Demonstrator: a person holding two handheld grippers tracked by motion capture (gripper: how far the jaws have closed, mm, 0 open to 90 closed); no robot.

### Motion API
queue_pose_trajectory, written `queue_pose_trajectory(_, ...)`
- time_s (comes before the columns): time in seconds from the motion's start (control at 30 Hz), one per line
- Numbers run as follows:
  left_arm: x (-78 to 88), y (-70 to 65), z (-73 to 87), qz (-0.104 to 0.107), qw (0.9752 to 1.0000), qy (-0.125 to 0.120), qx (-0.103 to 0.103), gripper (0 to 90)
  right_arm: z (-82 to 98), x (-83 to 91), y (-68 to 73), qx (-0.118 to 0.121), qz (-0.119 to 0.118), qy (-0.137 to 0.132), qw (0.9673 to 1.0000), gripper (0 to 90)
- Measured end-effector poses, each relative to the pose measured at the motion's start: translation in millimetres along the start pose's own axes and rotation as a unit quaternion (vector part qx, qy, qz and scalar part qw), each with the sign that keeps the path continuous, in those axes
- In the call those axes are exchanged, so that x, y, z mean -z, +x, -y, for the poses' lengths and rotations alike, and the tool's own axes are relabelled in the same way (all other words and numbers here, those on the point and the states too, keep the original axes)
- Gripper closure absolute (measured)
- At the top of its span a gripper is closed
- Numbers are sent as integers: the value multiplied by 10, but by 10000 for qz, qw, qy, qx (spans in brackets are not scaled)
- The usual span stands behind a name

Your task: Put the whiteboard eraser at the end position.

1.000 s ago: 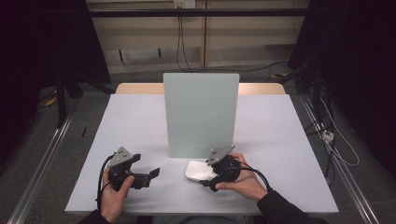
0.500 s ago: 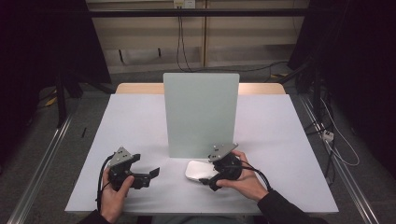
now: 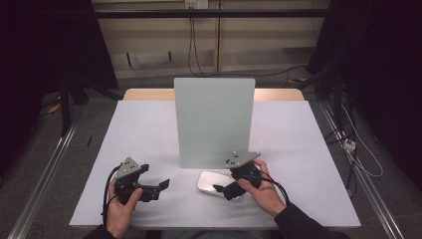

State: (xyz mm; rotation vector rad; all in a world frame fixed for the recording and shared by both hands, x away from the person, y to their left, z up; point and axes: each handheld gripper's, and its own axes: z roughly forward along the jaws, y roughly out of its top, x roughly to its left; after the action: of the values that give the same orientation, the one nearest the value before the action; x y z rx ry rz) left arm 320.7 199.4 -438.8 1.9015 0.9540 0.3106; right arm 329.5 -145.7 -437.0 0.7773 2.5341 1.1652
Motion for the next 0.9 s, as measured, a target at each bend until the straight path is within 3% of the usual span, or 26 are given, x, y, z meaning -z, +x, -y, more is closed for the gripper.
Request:
queue_pose_trajectory(0.2, 9, -8, -1, -34, 10000, -14, -6, 40, 23, 56, -9, -207, 137, -159, 9996, 70)
queue_pose_trajectory(0.47, 22, -20, -2, -60, 9999, -69, -52, 40, 111, 166, -44, -409, 510, -291, 9974, 71)
queue_pose_trajectory(0.9, 41, -5, 4, -167, 9998, -118, 13, 40, 341, 404, -145, -819, 958, -452, 9910, 72)
